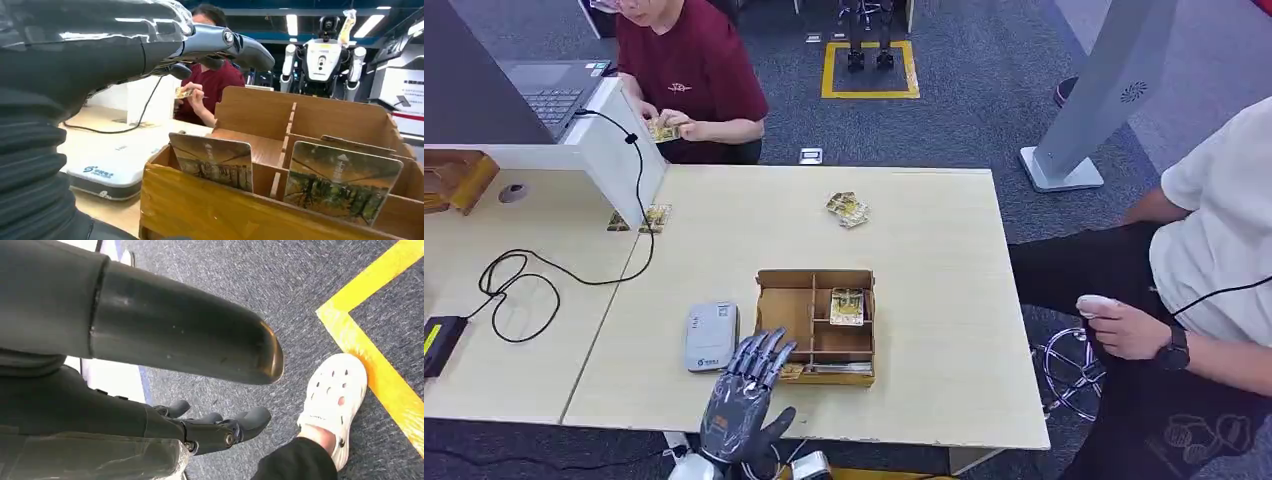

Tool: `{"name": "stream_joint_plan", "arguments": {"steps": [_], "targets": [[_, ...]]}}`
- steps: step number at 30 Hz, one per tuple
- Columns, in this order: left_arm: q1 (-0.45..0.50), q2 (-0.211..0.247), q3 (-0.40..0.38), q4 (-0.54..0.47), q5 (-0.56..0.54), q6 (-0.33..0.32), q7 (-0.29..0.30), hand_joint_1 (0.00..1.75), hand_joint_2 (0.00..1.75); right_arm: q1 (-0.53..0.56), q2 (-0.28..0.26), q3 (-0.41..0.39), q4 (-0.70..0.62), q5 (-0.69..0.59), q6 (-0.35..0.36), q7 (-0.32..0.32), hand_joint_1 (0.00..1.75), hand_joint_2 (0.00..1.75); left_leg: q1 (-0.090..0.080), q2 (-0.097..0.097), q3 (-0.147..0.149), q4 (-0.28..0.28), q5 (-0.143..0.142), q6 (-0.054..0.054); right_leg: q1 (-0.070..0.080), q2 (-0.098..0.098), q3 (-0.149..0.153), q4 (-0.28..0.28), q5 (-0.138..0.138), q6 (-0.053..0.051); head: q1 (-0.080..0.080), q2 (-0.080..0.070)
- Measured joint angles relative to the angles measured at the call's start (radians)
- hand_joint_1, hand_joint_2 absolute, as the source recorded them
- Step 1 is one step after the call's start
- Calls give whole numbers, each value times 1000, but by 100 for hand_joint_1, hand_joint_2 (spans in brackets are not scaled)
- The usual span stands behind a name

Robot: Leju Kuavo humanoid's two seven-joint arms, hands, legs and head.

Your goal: Pass the card to the sensor for recognition and then transmit it.

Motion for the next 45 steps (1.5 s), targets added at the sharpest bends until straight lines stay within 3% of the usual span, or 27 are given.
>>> {"name": "stream_joint_plan", "arguments": {"steps": [45], "targets": [[-53, -31, 35, 70, 41, 0, 2, 0, 175, -1, 0, 1, 0, 0, 3, 2, 0, 0, 0, 0, 0, 0, 0, 0, 0, 0, 0, 0, 0, 0, 0, 0]]}}
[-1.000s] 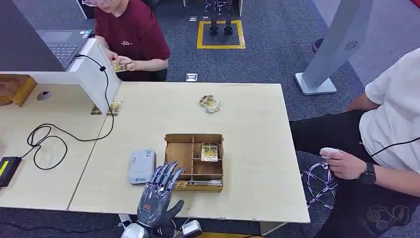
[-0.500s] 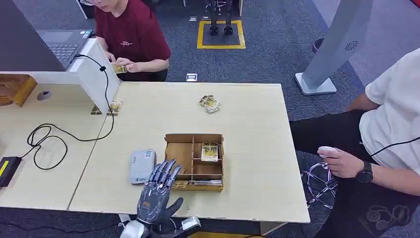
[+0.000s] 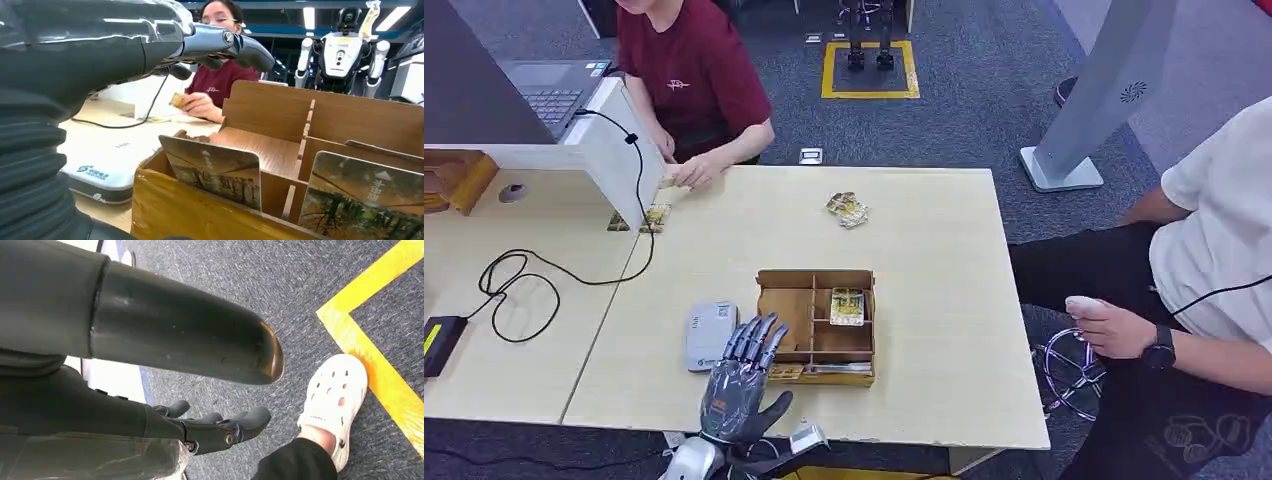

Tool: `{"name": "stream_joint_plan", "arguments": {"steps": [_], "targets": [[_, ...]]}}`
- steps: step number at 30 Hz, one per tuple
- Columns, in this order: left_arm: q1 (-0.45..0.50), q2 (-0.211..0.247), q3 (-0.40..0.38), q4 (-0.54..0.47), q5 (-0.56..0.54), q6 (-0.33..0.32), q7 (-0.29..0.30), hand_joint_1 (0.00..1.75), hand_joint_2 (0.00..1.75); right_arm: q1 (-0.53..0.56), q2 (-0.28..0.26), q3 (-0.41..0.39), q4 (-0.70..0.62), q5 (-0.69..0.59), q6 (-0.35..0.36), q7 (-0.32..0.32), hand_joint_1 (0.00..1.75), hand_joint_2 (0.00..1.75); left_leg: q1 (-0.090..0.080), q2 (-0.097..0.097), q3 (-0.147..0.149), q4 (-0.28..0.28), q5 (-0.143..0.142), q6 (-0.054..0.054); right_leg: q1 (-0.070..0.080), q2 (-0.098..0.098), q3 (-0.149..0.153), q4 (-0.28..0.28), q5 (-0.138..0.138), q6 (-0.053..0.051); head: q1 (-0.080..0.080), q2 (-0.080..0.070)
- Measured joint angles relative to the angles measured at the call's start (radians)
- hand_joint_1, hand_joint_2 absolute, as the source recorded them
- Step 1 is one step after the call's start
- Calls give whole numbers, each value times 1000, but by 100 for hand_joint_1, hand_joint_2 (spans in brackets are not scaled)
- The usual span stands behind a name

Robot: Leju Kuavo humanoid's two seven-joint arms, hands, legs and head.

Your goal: Pass the card to the sensor for recognition and then transmit it.

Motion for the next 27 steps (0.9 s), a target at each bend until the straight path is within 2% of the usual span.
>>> {"name": "stream_joint_plan", "arguments": {"steps": [4, 5, 6, 27], "targets": [[-8, -3, 0, 8, 4, 0, 9, 0, 175, 0, 0, 1, 0, 0, 1, 0, 0, 0, 0, 0, 0, 0, 0, 0, 0, 0, 0, 0, 0, 0, 0, 0], [-10, -4, 0, 10, 5, 0, 10, 166, 175, 0, 0, 1, 0, 0, 1, 0, 0, 0, 0, 0, 0, 0, 0, 0, 0, 0, 0, 0, 0, 0, 0, 0], [-11, -5, 0, 11, 7, 0, 10, 175, 175, 0, 0, 1, 0, 0, 1, 0, 0, 0, 0, 0, 0, 0, 0, 0, 0, 0, 0, 0, 0, 0, 0, 0], [-40, 2, -22, 37, 98, -7, 18, 175, 175, -1, 0, 3, 0, 0, 10, 0, 0, 0, 0, 0, 0, 0, 0, 0, 0, 0, 0, 0, 0, 0, 0, 0]]}}
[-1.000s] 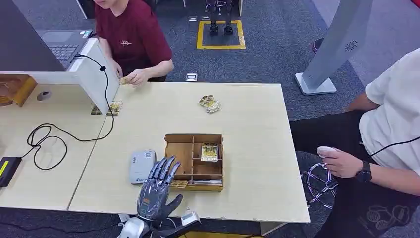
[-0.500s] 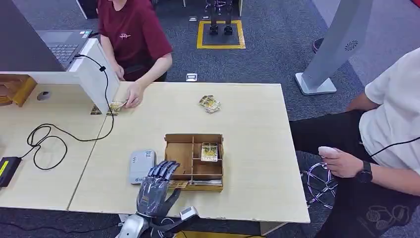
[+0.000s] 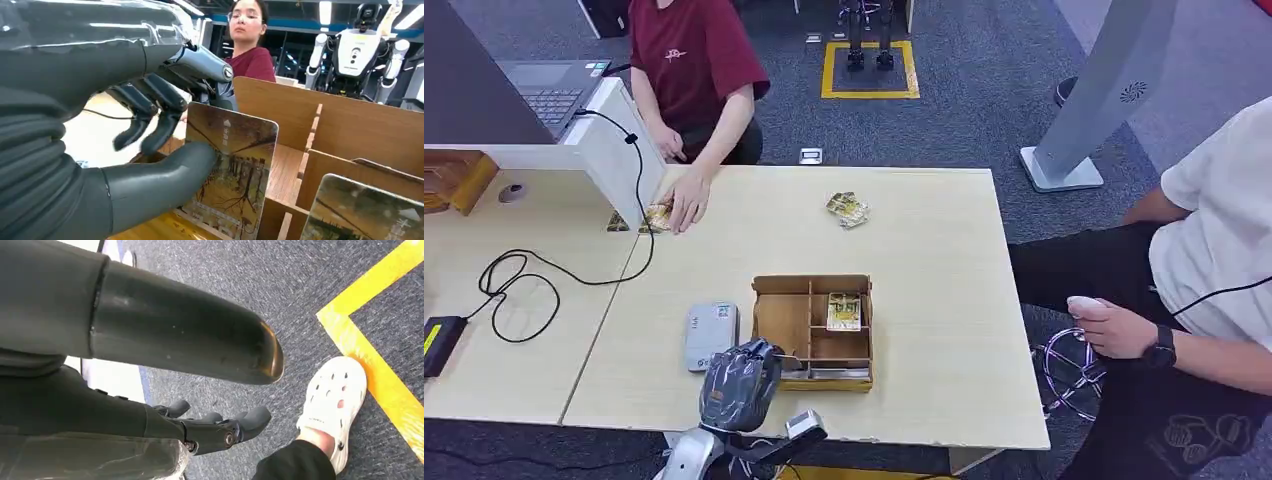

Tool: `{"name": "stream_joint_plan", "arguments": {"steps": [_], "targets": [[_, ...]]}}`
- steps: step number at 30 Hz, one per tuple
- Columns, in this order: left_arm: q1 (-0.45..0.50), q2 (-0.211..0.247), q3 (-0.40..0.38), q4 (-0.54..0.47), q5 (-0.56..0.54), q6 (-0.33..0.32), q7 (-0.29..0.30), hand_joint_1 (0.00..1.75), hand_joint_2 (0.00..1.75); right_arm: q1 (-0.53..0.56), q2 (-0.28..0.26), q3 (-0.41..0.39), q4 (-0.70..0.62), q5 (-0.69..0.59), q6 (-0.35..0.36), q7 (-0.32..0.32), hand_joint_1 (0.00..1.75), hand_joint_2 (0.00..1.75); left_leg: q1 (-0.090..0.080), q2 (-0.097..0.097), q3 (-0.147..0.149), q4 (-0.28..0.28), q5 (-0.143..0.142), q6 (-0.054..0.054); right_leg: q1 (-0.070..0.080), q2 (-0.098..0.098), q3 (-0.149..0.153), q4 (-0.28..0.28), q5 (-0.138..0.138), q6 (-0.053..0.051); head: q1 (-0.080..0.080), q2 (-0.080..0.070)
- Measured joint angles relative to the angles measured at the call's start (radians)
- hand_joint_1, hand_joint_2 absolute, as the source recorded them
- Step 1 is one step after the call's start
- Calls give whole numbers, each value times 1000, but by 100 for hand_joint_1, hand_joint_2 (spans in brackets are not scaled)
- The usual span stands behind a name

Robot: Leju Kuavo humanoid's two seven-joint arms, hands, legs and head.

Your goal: Pass the card to the sensor for recognition and then transmit it.

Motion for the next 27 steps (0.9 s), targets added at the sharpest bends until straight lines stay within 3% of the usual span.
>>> {"name": "stream_joint_plan", "arguments": {"steps": [13, 18, 27], "targets": [[-2, 7, -8, -15, 102, -3, -33, 175, 175, 0, 0, 0, 0, -2, 1, 0, 0, 0, 0, 0, 0, 0, 0, 0, 0, 0, 0, 0, 0, 0, 0, 0], [-12, 51, -8, -166, 182, -37, -42, 175, 175, 2, 0, 0, 0, -6, 1, 0, 0, 0, 0, 0, 0, 0, 0, 0, 0, 0, 0, 0, 0, 0, 0, 0], [-97, 162, 39, -447, 232, -87, -21, 175, 175, 6, 0, 0, 0, -21, -1, -2, 0, 0, 0, 0, 0, 0, 1, -1, 0, 0, 0, 1, 1, -1, 0, 0]]}}
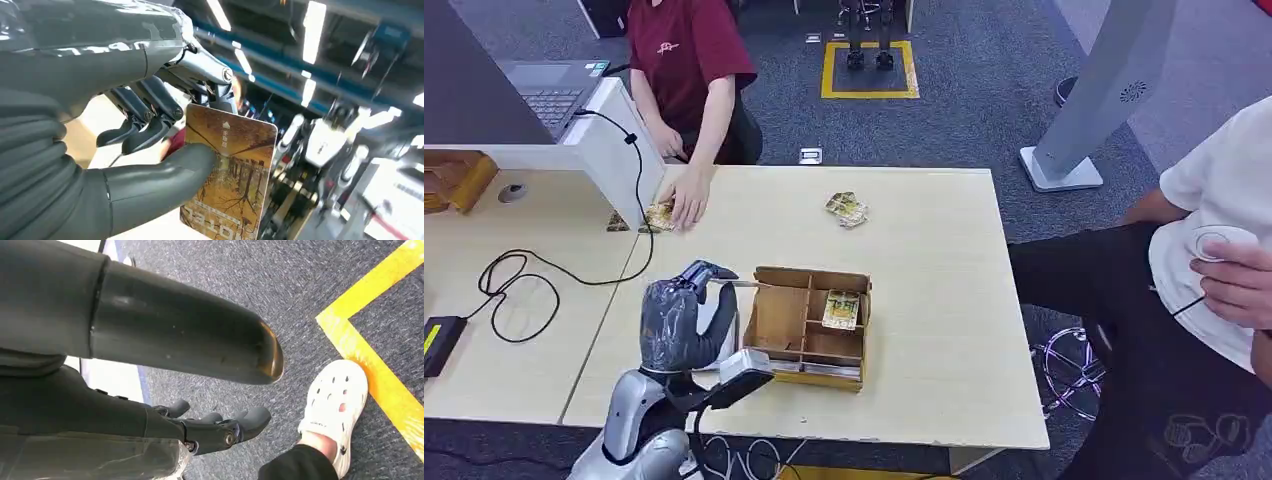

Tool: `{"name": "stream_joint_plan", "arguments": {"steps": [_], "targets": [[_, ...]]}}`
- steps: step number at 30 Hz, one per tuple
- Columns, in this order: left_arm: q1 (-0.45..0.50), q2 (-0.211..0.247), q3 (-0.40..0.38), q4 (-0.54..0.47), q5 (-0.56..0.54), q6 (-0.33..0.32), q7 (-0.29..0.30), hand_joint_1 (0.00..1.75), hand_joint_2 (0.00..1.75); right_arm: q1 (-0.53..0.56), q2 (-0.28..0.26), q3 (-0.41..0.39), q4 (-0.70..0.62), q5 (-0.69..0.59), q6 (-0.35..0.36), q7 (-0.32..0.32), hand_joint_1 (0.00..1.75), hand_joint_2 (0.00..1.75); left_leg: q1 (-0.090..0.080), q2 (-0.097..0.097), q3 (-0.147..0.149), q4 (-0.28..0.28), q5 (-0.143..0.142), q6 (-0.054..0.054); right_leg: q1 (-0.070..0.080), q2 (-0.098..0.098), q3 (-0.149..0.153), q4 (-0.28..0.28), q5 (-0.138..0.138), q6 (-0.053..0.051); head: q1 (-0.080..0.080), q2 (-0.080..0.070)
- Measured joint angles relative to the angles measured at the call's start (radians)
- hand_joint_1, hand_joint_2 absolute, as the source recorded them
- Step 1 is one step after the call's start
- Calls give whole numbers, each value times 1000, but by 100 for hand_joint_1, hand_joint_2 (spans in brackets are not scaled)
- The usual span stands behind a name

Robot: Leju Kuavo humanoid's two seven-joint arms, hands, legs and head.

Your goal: Pass the card to the sensor for recognition and then transmit it.

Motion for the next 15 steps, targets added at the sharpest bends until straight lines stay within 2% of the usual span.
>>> {"name": "stream_joint_plan", "arguments": {"steps": [4, 9, 15], "targets": [[-35, 34, 29, -62, 8, -12, 6, 175, 175, 0, 0, 0, 0, 2, 0, -6, 0, 0, 0, 0, 0, 0, 0, 0, 0, 0, 0, 0, 0, 0, 0, 0], [-82, 54, 62, -67, -100, -32, 73, 175, 175, 0, 0, 0, 0, 6, -2, -7, 0, 0, 0, 0, 0, 0, 0, 0, 0, 0, 0, 0, 0, 0, 0, 0], [-155, 56, 87, 17, -164, -70, 141, 175, 175, -3, 0, 3, 0, 20, -3, -7, 0, 0, 0, 0, 0, 0, 0, 0, 0, 1, 0, 0, 1, -1, 0, 0]]}}
